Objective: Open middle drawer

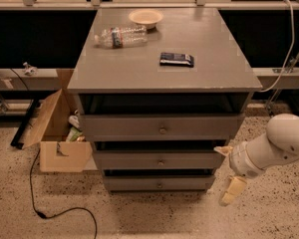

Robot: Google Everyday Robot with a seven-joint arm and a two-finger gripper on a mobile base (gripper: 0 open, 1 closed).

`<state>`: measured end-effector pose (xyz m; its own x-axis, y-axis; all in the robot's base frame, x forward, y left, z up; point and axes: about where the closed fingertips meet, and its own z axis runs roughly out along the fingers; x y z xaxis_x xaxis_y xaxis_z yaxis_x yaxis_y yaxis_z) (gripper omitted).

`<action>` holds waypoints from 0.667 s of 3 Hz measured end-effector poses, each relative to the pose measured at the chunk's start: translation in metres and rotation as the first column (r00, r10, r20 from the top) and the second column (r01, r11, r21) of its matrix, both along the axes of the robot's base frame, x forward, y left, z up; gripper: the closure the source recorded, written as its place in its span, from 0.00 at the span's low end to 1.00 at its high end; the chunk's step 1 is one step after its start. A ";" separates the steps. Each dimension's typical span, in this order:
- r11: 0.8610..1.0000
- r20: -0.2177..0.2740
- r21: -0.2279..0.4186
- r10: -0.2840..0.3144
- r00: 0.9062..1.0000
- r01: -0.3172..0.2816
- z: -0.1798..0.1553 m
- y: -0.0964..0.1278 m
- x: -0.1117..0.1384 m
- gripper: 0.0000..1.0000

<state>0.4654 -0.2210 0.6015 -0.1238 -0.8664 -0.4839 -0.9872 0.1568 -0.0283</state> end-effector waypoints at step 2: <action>0.998 0.004 -0.038 0.045 0.999 -0.045 -0.057 -0.009 0.028 0.00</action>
Offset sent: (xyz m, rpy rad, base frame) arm 0.0666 -0.0157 -0.1542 -0.1188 -0.0012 0.1513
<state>0.4932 -0.2300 0.5446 -0.0819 -0.8889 -0.4508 -0.9931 0.1108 -0.0379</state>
